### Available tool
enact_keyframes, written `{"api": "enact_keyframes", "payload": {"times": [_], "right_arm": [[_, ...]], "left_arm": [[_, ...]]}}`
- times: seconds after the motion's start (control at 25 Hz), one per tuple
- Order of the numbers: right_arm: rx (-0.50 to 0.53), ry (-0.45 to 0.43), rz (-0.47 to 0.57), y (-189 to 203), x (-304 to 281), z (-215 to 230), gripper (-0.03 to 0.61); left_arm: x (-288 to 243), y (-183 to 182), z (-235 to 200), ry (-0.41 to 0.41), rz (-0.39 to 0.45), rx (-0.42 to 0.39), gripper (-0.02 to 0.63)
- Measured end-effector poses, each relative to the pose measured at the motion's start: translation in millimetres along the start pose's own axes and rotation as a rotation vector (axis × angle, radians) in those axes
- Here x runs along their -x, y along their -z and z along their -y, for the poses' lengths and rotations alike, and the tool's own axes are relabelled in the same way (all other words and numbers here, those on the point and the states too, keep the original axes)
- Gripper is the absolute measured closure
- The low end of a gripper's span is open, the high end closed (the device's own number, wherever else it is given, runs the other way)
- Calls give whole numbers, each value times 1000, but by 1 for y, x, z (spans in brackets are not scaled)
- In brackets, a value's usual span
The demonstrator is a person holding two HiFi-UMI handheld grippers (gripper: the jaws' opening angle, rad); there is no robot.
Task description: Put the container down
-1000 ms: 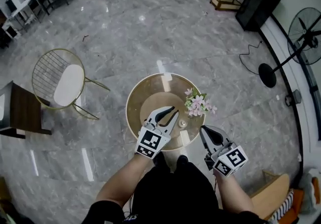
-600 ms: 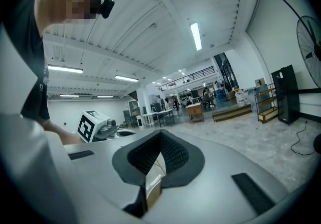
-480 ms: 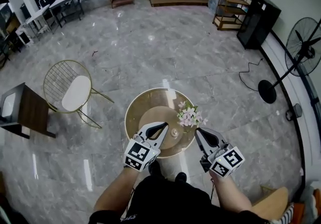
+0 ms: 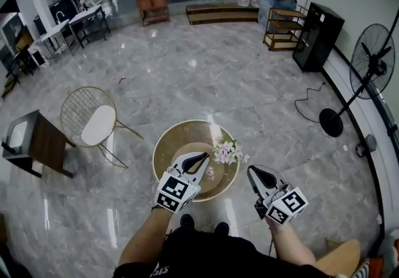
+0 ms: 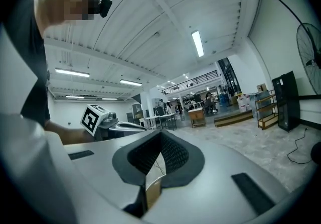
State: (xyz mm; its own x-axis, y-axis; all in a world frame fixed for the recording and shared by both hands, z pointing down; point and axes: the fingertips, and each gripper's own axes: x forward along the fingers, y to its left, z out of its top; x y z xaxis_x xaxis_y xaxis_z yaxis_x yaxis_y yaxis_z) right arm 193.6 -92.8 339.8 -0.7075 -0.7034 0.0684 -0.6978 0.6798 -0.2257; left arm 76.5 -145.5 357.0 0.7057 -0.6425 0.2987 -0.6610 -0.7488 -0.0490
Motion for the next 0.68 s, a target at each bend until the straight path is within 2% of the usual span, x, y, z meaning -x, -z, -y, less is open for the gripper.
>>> {"api": "enact_keyframes", "payload": {"times": [0.08, 0.16, 0.24, 0.32, 0.44, 0.68], "right_arm": [[7, 12, 3, 0, 3, 0, 566], [12, 9, 6, -1, -2, -4, 566], [27, -5, 12, -5, -12, -14, 566], [37, -16, 23, -10, -23, -22, 566], [29, -24, 42, -14, -35, -31, 566], [32, -31, 44, -14, -48, -43, 566]], "left_arm": [[4, -3, 8, 53, 11, -4, 594], [14, -11, 5, 61, 53, 14, 597], [27, -19, -9, 13, 107, 57, 597], [36, -20, -23, -42, 128, 67, 597], [41, -11, -34, -61, 119, 82, 597], [46, 6, -42, -11, 76, 162, 598]]}}
